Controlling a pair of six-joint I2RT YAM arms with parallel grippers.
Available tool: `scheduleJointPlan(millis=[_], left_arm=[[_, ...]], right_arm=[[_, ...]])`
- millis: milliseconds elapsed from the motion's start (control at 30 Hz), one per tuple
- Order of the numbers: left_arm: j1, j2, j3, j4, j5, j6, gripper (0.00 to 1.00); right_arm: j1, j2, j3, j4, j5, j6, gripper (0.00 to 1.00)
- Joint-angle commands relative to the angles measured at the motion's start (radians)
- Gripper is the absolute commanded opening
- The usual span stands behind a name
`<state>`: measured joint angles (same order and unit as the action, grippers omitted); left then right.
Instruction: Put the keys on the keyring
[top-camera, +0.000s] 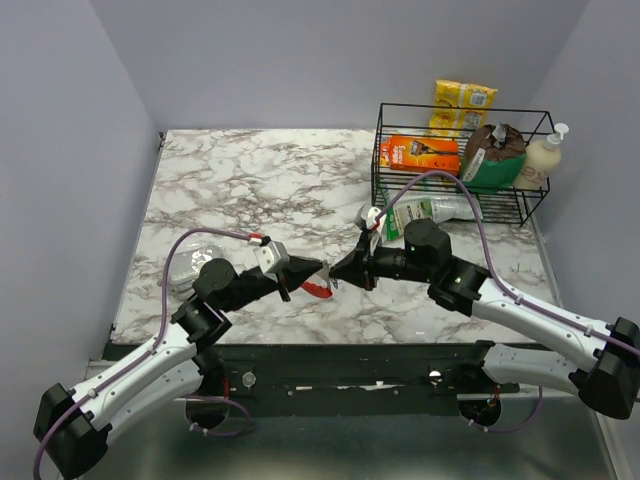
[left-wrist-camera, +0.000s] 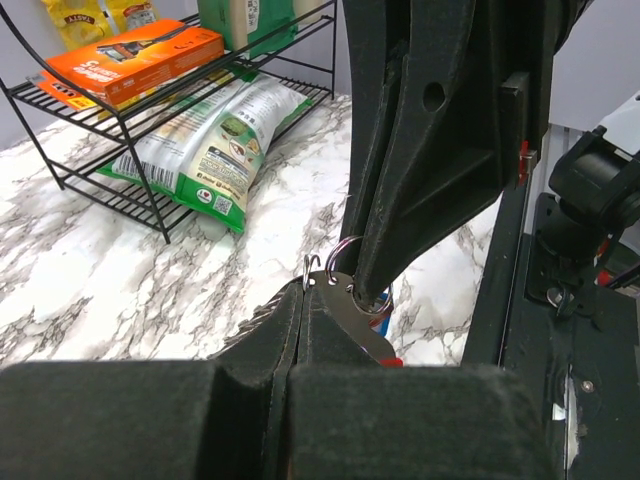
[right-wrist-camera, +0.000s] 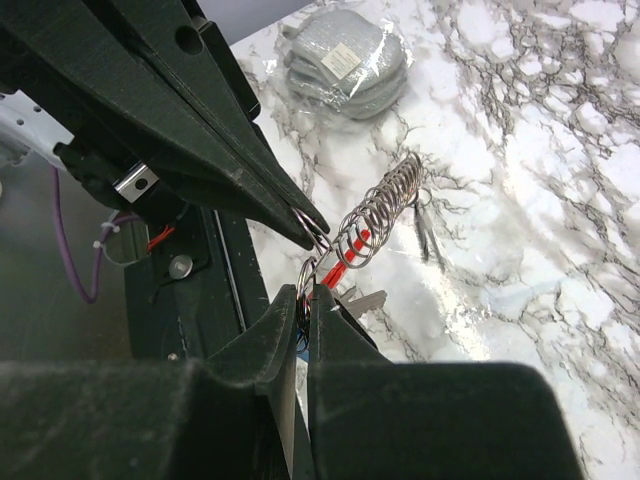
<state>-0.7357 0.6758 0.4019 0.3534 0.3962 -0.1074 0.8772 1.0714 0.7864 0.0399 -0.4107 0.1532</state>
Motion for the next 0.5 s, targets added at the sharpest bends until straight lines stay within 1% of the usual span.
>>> scheduleJointPlan(millis=[0, 233, 267, 333, 367, 433, 467], left_arm=[[-0.002, -0.027, 0.021, -0.037, -0.060, 0.026, 0.00], [-0.002, -0.045, 0.029, -0.083, -0.105, 0.017, 0.00], [-0.002, -0.047, 0.031, -0.091, -0.109, 0.017, 0.01], [-0.002, -0.048, 0.038, -0.116, -0.125, 0.017, 0.08], [-0.002, -0.050, 0.041, -0.125, -0.125, 0.017, 0.17], [-0.002, -0.050, 0.058, -0.155, -0.125, 0.020, 0.30], [-0.002, -0.048, 0.066, -0.168, -0.125, 0.020, 0.42]], right_arm=[[0.006, -0.025, 0.013, 0.008, 0.047, -0.035, 0.04], [0.005, -0.037, 0.031, -0.008, 0.062, -0.073, 0.04], [0.005, -0.041, 0.036, -0.008, 0.058, -0.081, 0.04], [0.005, -0.044, 0.037, -0.011, 0.056, -0.089, 0.04], [0.005, -0.047, 0.039, -0.009, 0.055, -0.098, 0.04], [0.005, -0.048, 0.039, -0.012, 0.050, -0.107, 0.04], [0.005, -0.048, 0.040, -0.014, 0.046, -0.119, 0.03]])
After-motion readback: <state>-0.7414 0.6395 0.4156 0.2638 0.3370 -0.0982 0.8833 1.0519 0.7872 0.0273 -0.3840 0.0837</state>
